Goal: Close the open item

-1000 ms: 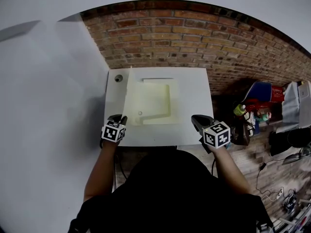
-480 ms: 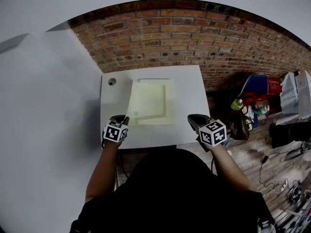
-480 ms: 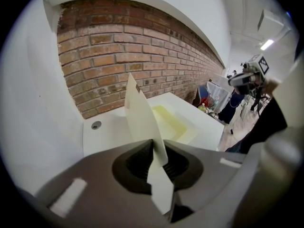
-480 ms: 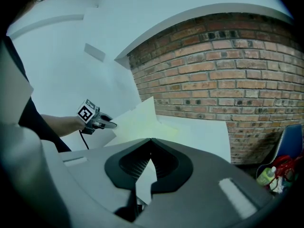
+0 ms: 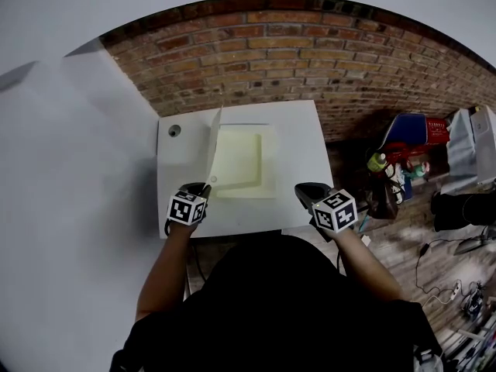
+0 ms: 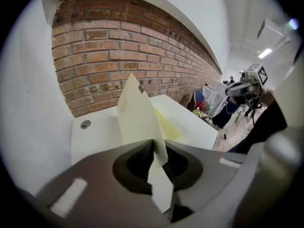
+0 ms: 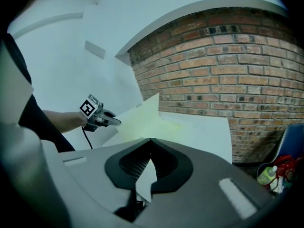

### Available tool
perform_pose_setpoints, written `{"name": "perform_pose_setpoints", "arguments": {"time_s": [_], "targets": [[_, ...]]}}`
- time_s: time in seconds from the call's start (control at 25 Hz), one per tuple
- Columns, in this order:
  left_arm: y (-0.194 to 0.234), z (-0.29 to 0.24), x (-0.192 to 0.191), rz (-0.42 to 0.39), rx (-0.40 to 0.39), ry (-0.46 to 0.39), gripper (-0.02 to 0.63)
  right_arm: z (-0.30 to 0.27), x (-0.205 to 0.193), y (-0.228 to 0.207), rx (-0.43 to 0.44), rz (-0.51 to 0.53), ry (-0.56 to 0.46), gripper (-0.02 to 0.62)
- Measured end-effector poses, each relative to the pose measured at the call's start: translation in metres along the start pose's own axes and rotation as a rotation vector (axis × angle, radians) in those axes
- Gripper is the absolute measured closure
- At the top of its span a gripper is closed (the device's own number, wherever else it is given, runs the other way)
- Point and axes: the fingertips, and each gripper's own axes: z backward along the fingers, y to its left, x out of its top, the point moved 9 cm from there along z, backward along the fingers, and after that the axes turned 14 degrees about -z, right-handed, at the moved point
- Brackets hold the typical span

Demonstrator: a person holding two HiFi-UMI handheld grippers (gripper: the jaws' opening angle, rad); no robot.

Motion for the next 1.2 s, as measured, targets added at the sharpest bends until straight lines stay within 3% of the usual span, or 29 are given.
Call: {"name": "perform_pose_setpoints", "arguments": {"time_s": [0.48, 0.84, 1.2], "targets": [[-0.012, -0.02, 0.016, -0.016, -0.036, -0.008, 0.578, 0.001, -0.003, -0.012, -0.007, -0.007, 0.012, 0.592], [-0.037, -0.043, 0.031, -0.051, -0.1, 0.013, 0.577, 0.01, -0.01, -0.021, -0.019, -0.026, 0.015, 0.592], [-0.051, -0.066, 0.042, -0.036, -0.176, 0.02, 0.575, 0.022, -0.019, -0.034, -0.037, -0.058, 0.003, 0.592]]}}
